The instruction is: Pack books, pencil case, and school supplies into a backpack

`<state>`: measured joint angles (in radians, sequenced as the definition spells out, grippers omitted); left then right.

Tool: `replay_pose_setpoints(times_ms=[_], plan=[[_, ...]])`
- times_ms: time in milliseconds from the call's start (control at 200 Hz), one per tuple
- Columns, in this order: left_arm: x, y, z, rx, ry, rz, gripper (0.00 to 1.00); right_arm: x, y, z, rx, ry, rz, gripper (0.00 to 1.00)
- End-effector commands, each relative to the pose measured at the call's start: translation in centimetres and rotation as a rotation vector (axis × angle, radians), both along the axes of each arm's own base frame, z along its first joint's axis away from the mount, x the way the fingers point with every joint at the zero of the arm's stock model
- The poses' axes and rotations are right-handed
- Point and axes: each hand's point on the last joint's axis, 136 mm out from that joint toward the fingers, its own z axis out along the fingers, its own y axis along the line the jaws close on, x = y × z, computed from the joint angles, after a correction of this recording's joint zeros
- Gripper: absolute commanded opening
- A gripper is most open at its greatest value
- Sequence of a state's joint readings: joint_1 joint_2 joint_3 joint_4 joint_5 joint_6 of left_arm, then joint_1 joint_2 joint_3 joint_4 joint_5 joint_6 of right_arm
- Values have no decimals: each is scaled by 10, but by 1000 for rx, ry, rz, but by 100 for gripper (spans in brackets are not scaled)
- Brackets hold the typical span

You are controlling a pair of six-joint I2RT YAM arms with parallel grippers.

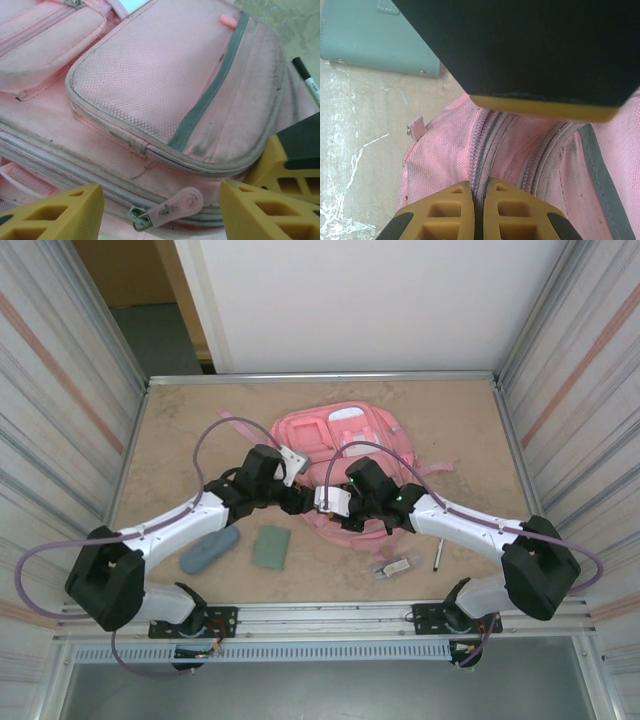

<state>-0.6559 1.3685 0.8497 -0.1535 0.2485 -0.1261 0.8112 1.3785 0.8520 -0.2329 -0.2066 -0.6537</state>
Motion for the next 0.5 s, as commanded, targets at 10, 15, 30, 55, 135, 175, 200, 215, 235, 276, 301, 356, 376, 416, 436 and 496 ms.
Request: replay_pose_setpoints(times_ms=[10,15,30,55,135,175,200,215,235,276,301,356,376,416,436,496], plan=[[5,-4,-6,41,0,-26,62,-5,5,11,42,20,4,0],[5,-4,-6,41,1,-26,62,-4,5,11,41,20,4,0],[5,-5,-7,42,3,-27,62,-5,5,10,40,21,5,0],[5,-6,-8,45,3,-30,62,-5,5,10,40,22,5,0],[7,-7,-13,72,-7,-20,62,-4,5,10,38,17,4,0],[8,-6,-15,92,-16,-13,61,-4,4,10,38,18,3,0],[9,-6,-15,108,-26,-12,61,-4,4,10,38,17,4,0],[9,-6,-16,118,-32,-13,61,-4,5,10,37,18,4,0],[8,-7,-17,133,-39,-18,61,-4,4,9,36,18,3,0],[8,-8,-18,160,-49,-27,61,-4,4,9,36,18,3,0],[8,-8,-20,175,-48,-27,60,-4,5,9,38,18,2,0],[9,-7,-22,194,-40,-25,54,-4,5,9,36,21,3,0],[10,-7,-23,201,-39,-21,51,-4,5,9,36,21,4,0],[11,-5,-24,211,-40,-11,42,-4,5,9,37,19,4,0],[12,-4,-23,215,-46,-4,38,-4,5,9,36,19,3,0],[14,-2,-22,220,-58,7,30,-4,4,8,33,20,2,0]])
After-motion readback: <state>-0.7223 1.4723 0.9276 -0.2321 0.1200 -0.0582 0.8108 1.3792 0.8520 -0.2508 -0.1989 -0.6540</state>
